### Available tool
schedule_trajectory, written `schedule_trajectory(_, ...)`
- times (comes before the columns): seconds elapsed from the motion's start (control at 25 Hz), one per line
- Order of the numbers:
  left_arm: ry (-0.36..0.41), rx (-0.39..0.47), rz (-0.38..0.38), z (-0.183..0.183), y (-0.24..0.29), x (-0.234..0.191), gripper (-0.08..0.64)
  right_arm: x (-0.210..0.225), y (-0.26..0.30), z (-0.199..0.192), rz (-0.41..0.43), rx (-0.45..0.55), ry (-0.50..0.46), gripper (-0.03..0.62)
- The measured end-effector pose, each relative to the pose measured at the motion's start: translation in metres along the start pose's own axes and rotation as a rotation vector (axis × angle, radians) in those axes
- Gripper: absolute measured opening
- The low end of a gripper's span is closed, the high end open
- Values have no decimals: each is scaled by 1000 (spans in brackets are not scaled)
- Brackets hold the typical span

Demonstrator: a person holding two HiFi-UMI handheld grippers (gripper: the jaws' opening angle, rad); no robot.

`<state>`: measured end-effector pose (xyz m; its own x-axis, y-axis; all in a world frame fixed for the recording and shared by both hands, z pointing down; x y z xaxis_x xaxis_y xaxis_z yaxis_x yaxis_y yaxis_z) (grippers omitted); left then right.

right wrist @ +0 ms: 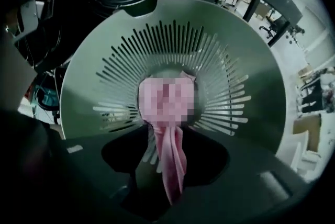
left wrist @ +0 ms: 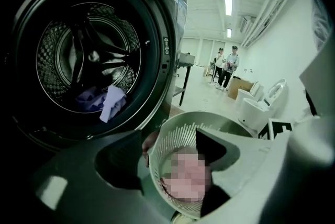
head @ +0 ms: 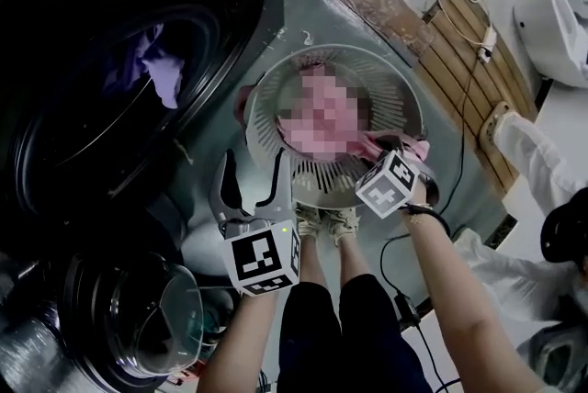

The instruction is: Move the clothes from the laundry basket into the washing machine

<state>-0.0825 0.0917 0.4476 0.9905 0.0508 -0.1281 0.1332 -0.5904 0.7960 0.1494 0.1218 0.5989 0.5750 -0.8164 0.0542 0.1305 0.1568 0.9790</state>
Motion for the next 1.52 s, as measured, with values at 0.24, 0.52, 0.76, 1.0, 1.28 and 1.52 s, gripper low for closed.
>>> schedule_trajectory(0.24, 45, -12, -9, -8, -1, 9, 325, 6, 18, -17, -102, -183, -117, 167)
schedule_trajectory(0.52, 103, -18, -12, -9, -3, 14, 325, 10, -4, -9, -19, -39, 54, 41)
schedule_trajectory(0.76, 146, -99, -127, -18, -3, 35, 325, 6, -63, 7, 68, 279, 221, 41)
schedule_trajectory(1.0, 236, -165, -289, -24, -7, 64, 327, 7, -126, 20, 185, 559, 322, 40)
schedule_trajectory(1.28, 233, -191, -403, -18, -1, 84, 327, -14, -199, 50, 338, 812, 245, 40)
schedule_trajectory(1.52, 163, -108, -367, -1, -5, 73, 336, -46, -257, 93, 442, 989, 99, 40)
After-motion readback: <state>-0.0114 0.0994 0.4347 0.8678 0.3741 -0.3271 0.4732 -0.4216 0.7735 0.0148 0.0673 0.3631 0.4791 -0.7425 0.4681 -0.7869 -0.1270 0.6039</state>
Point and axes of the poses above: the fingertips, and each gripper's own axes: y forward along the fingers, x to its right, z out of its top, the point moved 4 cm from there along -y, backward along the fingers, and after that the axes turned 13 degrees about -x, right-handed, at the moved point
